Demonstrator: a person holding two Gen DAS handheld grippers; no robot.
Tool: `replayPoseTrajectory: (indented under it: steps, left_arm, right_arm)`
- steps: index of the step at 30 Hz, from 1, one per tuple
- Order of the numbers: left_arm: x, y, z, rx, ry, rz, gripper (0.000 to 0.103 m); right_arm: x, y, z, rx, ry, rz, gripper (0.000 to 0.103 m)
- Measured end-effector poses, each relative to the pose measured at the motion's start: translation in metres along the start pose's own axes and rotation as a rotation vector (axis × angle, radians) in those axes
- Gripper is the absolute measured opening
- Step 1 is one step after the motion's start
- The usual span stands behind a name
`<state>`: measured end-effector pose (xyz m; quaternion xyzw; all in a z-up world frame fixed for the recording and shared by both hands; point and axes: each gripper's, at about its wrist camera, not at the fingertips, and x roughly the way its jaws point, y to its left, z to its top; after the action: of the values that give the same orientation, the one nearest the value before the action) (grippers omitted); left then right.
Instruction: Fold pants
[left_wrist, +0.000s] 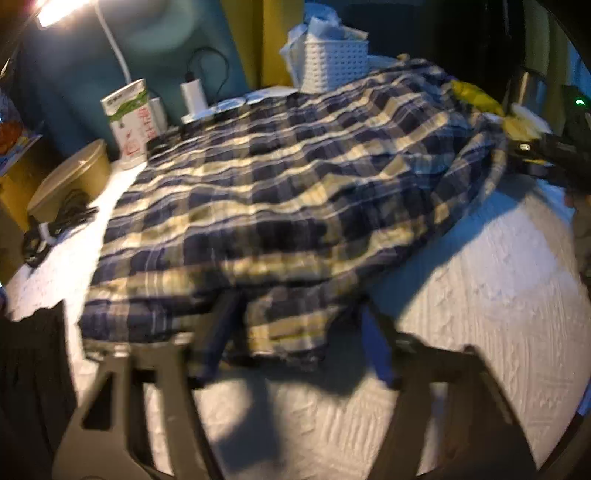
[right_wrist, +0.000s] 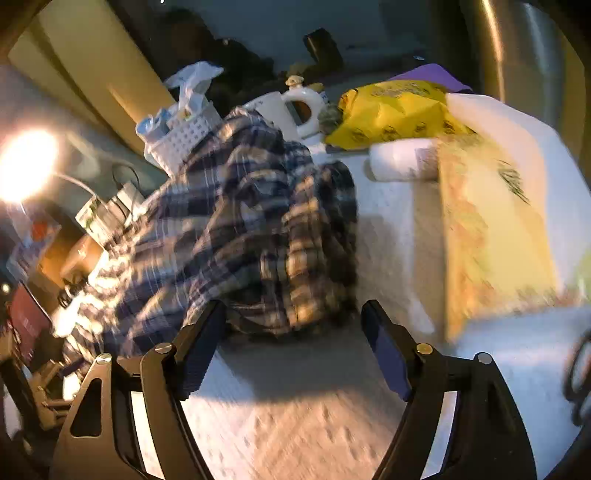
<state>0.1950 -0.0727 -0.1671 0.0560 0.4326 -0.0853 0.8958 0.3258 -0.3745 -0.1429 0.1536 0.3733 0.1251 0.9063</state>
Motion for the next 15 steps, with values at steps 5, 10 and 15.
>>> replayPoseTrajectory:
  steps: [5,10,15]
  left_arm:
    - [-0.003,0.004,0.004,-0.014,0.011,-0.014,0.011]
    - [-0.018,0.014,-0.003,-0.064,0.027,-0.048,0.009]
    - [-0.035,0.020,-0.010,-0.112,0.021,-0.079,0.009]
  right_arm:
    - [0.010,0.003,0.005,0.008,0.020,0.067,0.026]
    - [-0.018,0.018,0.005,-0.107,-0.019,0.011,0.021]
    - [-0.055,0.014,-0.004,-0.149,-0.033,0.013,0.020]
